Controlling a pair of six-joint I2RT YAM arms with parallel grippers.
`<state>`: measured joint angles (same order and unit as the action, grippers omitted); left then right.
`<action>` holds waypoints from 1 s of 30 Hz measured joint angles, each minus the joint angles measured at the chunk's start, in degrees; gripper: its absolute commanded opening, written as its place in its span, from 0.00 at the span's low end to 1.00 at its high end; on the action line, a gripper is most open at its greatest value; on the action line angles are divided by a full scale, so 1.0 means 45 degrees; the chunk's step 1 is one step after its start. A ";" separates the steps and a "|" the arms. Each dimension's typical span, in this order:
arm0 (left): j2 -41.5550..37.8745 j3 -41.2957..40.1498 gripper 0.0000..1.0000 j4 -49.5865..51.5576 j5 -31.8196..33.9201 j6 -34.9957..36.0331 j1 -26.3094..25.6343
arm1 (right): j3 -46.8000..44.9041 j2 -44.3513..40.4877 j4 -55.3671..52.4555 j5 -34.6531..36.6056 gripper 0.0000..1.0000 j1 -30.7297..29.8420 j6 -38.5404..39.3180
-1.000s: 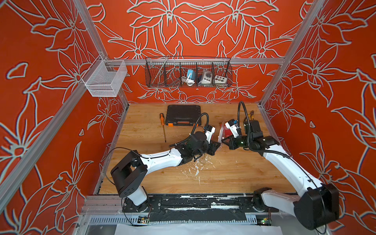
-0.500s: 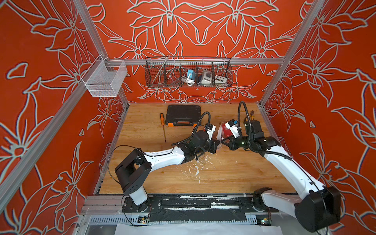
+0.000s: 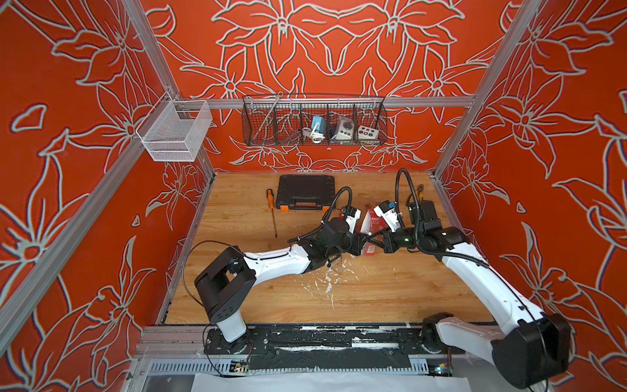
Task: Open the ruler set and take out the ruler
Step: Take out the ruler from the ruler set bag.
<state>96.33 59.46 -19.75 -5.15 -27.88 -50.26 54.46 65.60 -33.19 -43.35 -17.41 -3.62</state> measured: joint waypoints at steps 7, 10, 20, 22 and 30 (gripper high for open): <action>-0.0039 -0.0223 0.31 -0.1117 -0.0491 0.0238 0.0015 | 0.0704 0.0005 -0.0699 -0.0291 0.00 -0.0053 0.0340; -0.0160 -0.0525 0.34 -0.1525 -0.0656 0.0335 0.0015 | 0.0855 0.0005 -0.1035 -0.0423 0.00 -0.0058 0.0427; -0.0981 -0.2365 0.34 -0.4386 -0.1389 0.0379 0.0024 | 0.1661 0.0058 -0.2011 -0.1064 0.00 -0.0559 0.0695; -0.1132 -0.2691 0.34 -0.5022 -0.1501 0.0393 0.0058 | 0.1914 0.0102 -0.2215 -0.1141 0.00 -0.0709 0.0733; -0.1656 -0.3473 0.21 -0.6552 -0.1880 0.0724 0.0073 | 0.2404 0.0223 -0.2497 -0.1545 0.00 -0.1059 0.0738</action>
<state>88.88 43.83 -49.23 -13.61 -24.62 -49.93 65.28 66.61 -44.42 -50.30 -22.17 -0.30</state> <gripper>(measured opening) 0.224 0.045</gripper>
